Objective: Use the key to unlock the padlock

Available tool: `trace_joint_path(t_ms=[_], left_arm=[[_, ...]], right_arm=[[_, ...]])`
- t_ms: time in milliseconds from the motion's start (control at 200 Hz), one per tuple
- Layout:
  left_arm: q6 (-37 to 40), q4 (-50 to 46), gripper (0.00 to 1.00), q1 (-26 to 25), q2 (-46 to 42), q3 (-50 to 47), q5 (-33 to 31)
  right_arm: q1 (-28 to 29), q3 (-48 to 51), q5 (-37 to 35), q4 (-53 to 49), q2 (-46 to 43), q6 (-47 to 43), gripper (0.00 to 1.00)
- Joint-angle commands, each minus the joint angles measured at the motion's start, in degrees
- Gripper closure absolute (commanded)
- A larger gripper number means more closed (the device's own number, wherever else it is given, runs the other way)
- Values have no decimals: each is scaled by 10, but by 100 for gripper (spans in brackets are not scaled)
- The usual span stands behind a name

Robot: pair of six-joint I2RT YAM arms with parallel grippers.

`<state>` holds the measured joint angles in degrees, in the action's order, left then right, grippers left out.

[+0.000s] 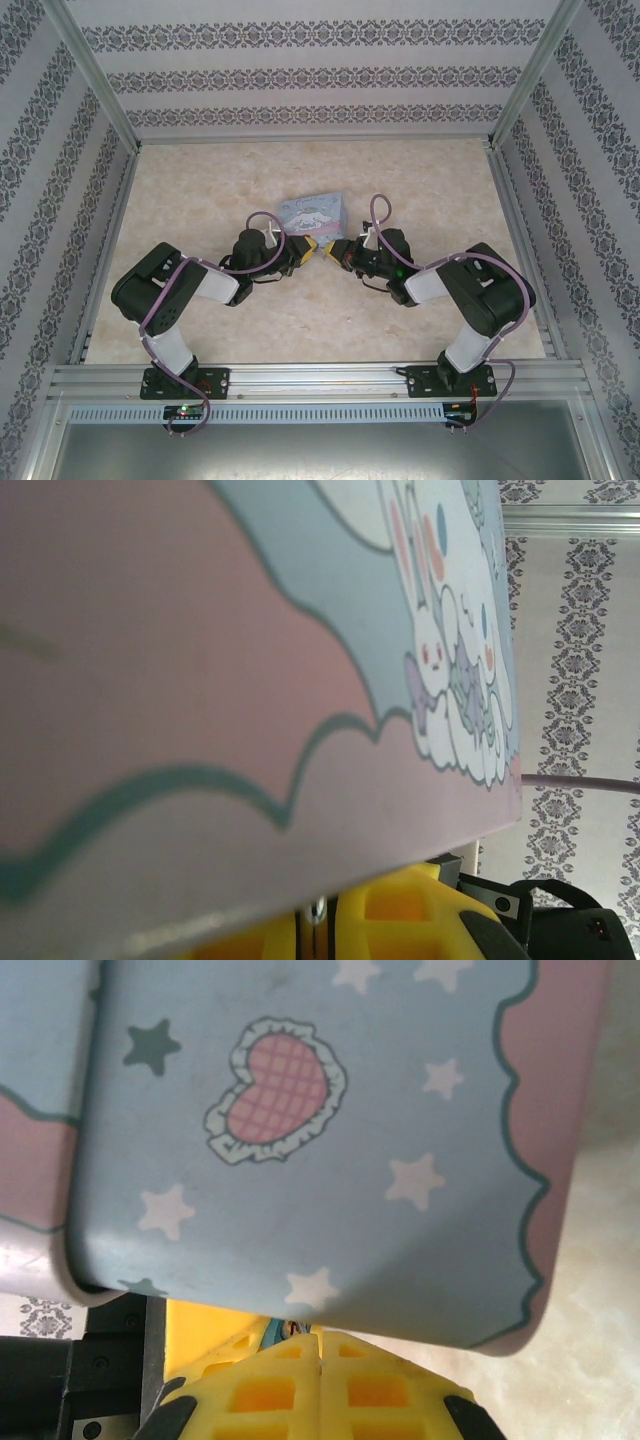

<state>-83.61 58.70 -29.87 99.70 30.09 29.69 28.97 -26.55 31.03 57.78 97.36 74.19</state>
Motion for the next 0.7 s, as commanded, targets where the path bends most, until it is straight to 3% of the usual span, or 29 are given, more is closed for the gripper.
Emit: trace_joint_path(t_ms=[0, 355, 694], left_arm=[[12, 46, 100, -11, -24, 4, 60], [-43, 106, 100, -20, -10, 9, 41], [-68, 128, 100, -30, -14, 14, 33]], right_arm=[[-3, -27, 2, 36, 15, 19, 100], [18, -26, -11, 42, 35, 18, 100], [3, -22, -20, 115, 77, 62, 100]])
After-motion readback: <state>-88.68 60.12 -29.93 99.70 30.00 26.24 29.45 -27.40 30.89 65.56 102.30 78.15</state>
